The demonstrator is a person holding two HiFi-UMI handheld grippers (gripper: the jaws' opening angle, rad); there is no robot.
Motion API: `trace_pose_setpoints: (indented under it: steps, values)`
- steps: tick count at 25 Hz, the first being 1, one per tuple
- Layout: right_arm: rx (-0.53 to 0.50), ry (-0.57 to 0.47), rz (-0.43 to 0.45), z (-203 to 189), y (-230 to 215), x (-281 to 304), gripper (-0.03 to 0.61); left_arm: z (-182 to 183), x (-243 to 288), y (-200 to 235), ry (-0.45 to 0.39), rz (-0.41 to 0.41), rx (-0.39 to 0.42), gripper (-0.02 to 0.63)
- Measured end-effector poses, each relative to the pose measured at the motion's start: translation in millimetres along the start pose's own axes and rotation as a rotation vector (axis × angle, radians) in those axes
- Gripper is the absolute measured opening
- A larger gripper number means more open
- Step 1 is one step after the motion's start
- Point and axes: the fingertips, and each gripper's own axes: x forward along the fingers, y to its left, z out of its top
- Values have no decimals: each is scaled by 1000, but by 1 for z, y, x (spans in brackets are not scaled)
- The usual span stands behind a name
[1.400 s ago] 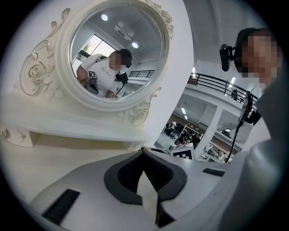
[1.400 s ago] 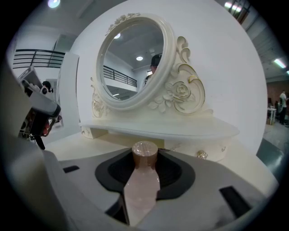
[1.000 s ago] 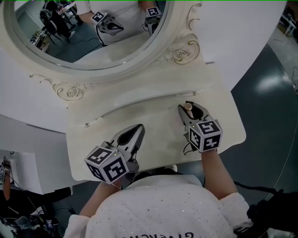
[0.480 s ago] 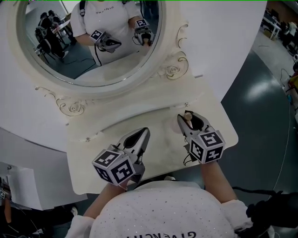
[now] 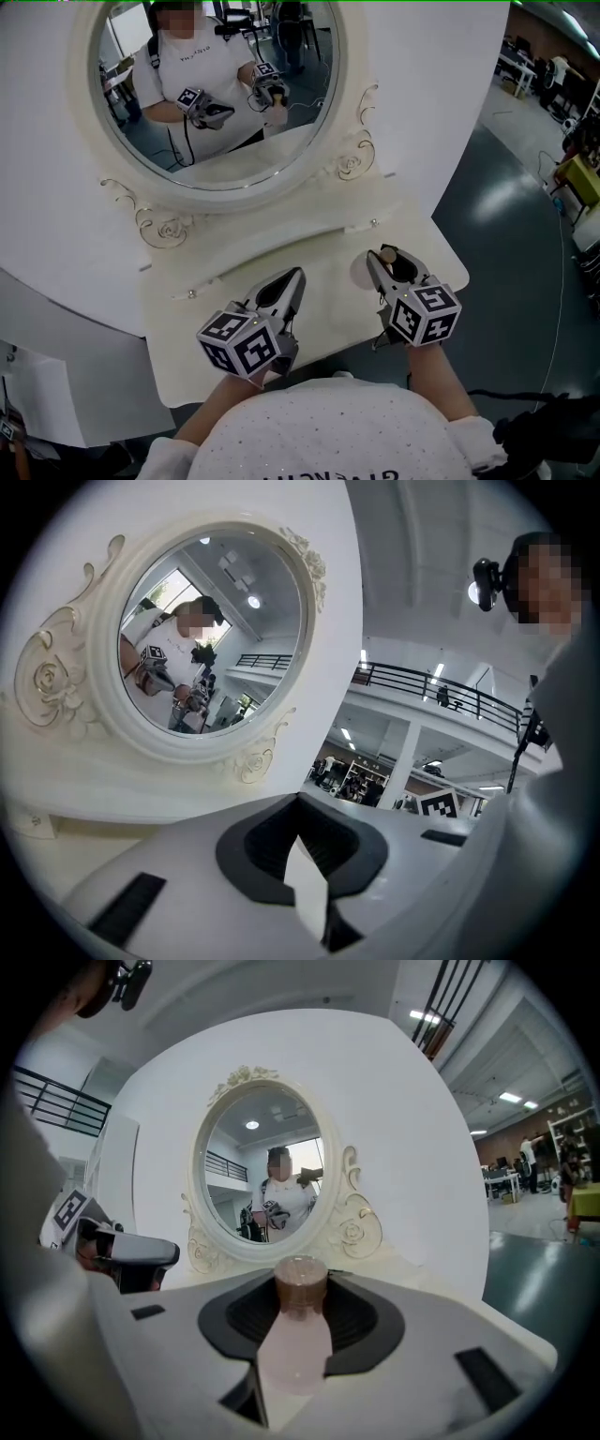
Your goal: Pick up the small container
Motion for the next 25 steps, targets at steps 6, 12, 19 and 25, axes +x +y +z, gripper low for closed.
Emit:
trace_pose_setpoints:
  steps: [6, 12, 19, 25]
  values:
    - [-3, -38, -37, 5, 47, -30, 134, 9, -44, -9, -12, -35, 31, 2]
    - [12, -91, -57, 8, 93, -57, 133, 3, -92, -12, -7, -61, 51, 2]
    - [38, -147, -88, -7, 143, -90, 133, -11, -147, -11, 19, -83, 41, 2]
    - [47, -136, -103, -24, 175, -108, 133, -25, -181, -11, 41, -91, 36, 2]
